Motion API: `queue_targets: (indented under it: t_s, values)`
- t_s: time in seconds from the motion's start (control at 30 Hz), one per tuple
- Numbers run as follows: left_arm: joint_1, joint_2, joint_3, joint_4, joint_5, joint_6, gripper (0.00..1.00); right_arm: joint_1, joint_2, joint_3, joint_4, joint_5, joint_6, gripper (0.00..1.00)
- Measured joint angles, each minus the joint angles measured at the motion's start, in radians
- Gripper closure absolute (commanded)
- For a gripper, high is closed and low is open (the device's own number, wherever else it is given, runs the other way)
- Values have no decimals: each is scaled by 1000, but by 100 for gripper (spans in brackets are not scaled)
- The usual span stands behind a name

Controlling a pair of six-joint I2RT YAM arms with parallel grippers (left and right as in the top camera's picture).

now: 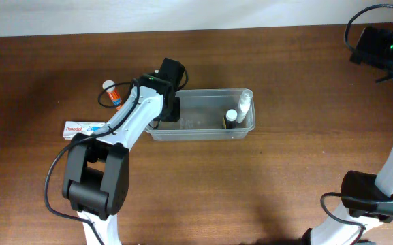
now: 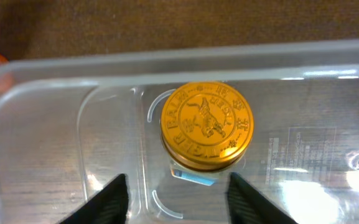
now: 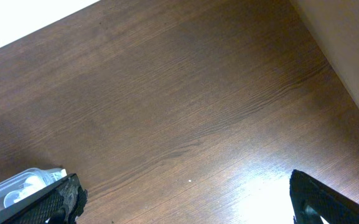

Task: Pack container
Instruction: 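Lower the jar into the container with the left gripper, then open left gripper and raise it toward the orange tube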

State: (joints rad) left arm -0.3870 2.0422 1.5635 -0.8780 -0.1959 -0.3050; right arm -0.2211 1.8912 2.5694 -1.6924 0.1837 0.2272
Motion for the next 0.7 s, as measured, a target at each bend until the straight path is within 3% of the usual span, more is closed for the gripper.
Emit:
queue_targets:
  t_s: [0.7]
  values:
    - [0,0,0,81,0,19,54,0,0,0,0,0,1,2]
